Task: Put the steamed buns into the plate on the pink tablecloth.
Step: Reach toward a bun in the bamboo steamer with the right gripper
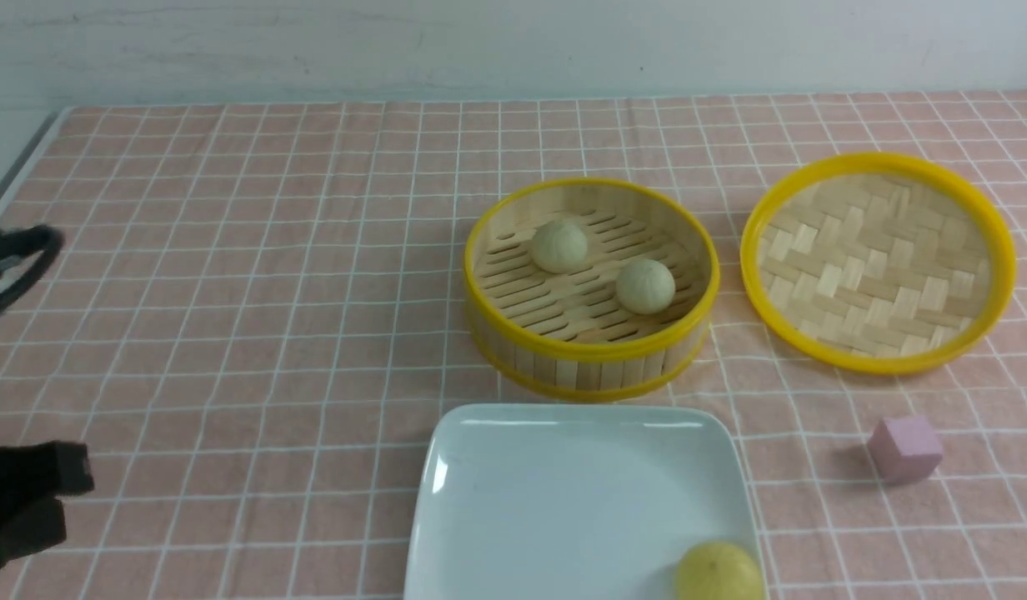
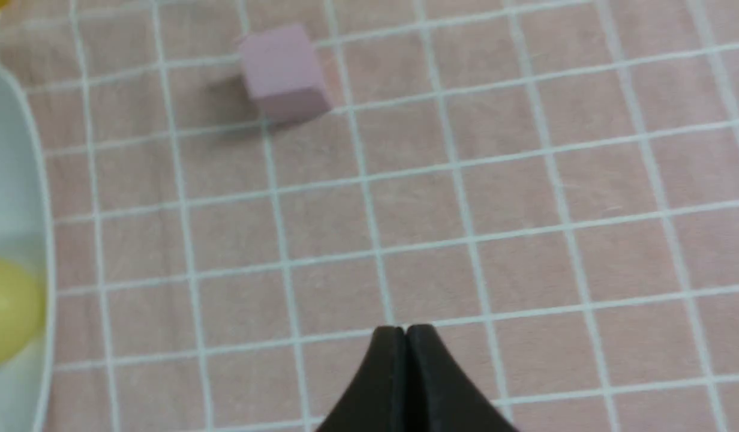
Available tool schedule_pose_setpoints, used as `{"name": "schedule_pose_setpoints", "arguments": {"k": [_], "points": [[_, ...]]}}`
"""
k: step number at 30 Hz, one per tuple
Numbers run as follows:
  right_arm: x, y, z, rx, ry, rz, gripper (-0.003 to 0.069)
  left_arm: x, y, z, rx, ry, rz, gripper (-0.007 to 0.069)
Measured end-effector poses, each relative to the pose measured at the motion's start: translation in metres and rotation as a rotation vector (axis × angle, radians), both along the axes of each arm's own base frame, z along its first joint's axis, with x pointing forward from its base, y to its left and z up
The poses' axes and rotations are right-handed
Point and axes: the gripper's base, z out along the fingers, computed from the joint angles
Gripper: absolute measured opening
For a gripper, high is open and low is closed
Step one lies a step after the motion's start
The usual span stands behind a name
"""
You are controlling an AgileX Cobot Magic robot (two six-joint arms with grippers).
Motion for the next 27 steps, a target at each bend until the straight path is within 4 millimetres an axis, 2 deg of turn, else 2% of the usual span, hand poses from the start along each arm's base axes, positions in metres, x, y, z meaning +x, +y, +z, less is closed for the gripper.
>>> {"name": "schedule_pose_setpoints", "arguments": {"k": [1,3,4,5,8,10,12,16,17,21,24,25,27], "points": [[0.016,0.011,-0.003,0.058,0.033,0.075,-0.0001,0.012,-0.002,-0.002,-0.02,0.037,-0.007,0.0001],[0.039,0.025,-0.011,0.137,0.07,0.134,0.001,0.021,-0.004,-0.006,-0.042,0.061,-0.015,0.0001],[0.04,0.026,-0.009,0.147,0.065,0.14,0.0012,0.022,-0.004,-0.007,-0.045,0.065,-0.017,0.0001],[0.06,0.035,-0.015,0.21,0.074,0.158,0.0032,0.027,-0.006,-0.01,-0.059,0.076,-0.027,0.0001],[0.105,0.054,-0.021,0.285,0.035,0.199,0.0122,0.036,-0.009,-0.014,-0.099,0.076,-0.028,0.0011],[0.126,0.066,-0.026,0.287,0.04,0.234,0.0181,0.04,-0.01,-0.015,-0.112,0.071,-0.023,0.0024],[0.148,0.077,-0.023,0.275,0.018,0.277,0.0254,0.043,-0.01,-0.016,-0.119,0.067,-0.02,0.0048],[0.192,0.097,-0.013,0.252,-0.055,0.319,0.0342,0.045,-0.01,-0.016,-0.122,0.057,-0.016,0.012],[0.193,0.098,-0.016,0.25,-0.049,0.32,0.0344,0.045,-0.01,-0.016,-0.122,0.056,-0.016,0.0124],[0.239,0.118,-0.019,0.245,-0.12,0.326,0.0359,0.046,-0.011,-0.016,-0.128,0.046,-0.013,0.0225],[0.266,0.126,-0.035,0.224,-0.141,0.329,0.0359,0.047,-0.011,-0.015,-0.129,0.037,-0.01,0.0255],[0.267,0.126,-0.033,0.224,-0.148,0.329,0.0359,0.047,-0.011,-0.015,-0.129,0.036,-0.01,0.0256],[0.282,0.13,-0.052,0.192,-0.147,0.352,0.0357,0.047,-0.011,-0.015,-0.13,0.033,-0.009,0.0262]]}}
